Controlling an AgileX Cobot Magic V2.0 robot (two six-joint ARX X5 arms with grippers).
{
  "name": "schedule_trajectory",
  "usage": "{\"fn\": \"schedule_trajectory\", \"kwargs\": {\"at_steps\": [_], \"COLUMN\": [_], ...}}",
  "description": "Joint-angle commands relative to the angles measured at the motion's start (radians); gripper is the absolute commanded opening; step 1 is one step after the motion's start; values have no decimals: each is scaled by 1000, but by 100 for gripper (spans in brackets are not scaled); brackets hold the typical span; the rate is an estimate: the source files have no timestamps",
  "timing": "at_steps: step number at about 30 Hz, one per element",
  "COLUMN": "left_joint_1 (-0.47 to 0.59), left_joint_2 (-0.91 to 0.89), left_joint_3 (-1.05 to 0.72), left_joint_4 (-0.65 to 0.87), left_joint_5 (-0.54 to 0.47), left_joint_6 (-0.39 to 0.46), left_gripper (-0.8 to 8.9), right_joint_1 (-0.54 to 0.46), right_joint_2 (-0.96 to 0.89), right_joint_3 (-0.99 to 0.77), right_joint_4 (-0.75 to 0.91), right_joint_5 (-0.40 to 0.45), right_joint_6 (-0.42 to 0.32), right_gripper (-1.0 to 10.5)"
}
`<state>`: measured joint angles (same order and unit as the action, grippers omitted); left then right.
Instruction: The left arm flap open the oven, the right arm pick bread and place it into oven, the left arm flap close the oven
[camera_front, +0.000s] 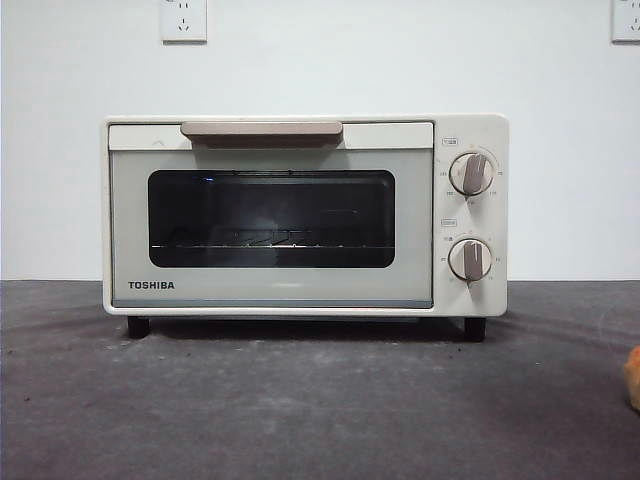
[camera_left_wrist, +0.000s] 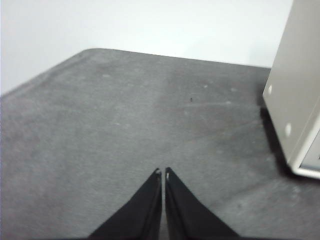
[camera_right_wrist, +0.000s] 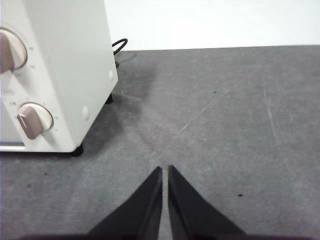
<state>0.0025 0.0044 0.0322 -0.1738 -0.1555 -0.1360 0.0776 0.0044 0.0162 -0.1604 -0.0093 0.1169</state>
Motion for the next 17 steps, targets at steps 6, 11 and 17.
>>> {"fn": "schedule_trajectory", "kwargs": {"at_steps": [6, 11, 17], "left_joint_1": [-10, -27, -38], "left_joint_2": [11, 50, 127], "left_joint_3": [19, 103, 263], "left_joint_4": [11, 10, -29], "left_joint_5": [144, 156, 205], "left_joint_6": [-266, -356, -378], "left_gripper": [17, 18, 18], "right_joint_1": [22, 44, 45], "right_joint_2": [0, 24, 119], "right_joint_3": [65, 173, 362], "right_joint_4": [3, -27, -127], "right_joint_5": [-27, -27, -20], "right_joint_6": [219, 283, 283], "right_gripper": [12, 11, 11]}}
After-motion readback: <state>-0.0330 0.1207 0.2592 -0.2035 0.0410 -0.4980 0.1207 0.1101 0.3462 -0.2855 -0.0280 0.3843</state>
